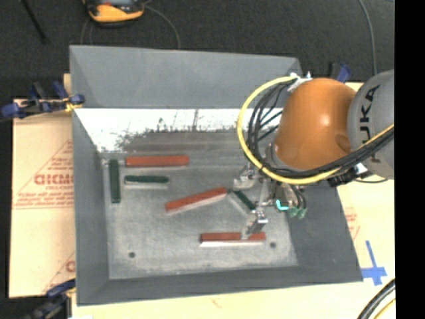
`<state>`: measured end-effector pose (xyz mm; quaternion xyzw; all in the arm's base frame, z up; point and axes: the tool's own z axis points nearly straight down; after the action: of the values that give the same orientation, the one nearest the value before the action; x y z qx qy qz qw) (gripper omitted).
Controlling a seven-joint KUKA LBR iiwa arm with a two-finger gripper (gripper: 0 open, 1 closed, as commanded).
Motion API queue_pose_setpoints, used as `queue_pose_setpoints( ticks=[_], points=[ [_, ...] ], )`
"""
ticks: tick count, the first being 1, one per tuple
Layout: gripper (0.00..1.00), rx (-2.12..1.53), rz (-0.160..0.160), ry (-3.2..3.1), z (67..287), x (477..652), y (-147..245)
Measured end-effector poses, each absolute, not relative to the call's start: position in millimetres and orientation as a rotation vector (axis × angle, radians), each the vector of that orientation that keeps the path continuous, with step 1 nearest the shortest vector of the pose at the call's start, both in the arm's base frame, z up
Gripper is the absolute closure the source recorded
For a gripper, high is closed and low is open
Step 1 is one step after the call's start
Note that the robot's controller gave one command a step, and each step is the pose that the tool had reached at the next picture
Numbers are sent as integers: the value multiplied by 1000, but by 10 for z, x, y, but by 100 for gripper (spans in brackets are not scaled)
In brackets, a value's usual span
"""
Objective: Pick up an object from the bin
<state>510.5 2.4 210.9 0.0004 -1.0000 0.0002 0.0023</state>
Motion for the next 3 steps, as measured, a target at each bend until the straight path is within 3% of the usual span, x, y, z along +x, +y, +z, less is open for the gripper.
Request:
queue_pose_setpoints(
  ticks=[1, 2, 3],
  points=[
    [0, 1, 0, -3145, 2146, 5121, 25],
    [0, 30, 2, -3153, 1704, 5139, -11],
    [100, 260, 0, -3132, 774, 4757, -228]
  ],
)
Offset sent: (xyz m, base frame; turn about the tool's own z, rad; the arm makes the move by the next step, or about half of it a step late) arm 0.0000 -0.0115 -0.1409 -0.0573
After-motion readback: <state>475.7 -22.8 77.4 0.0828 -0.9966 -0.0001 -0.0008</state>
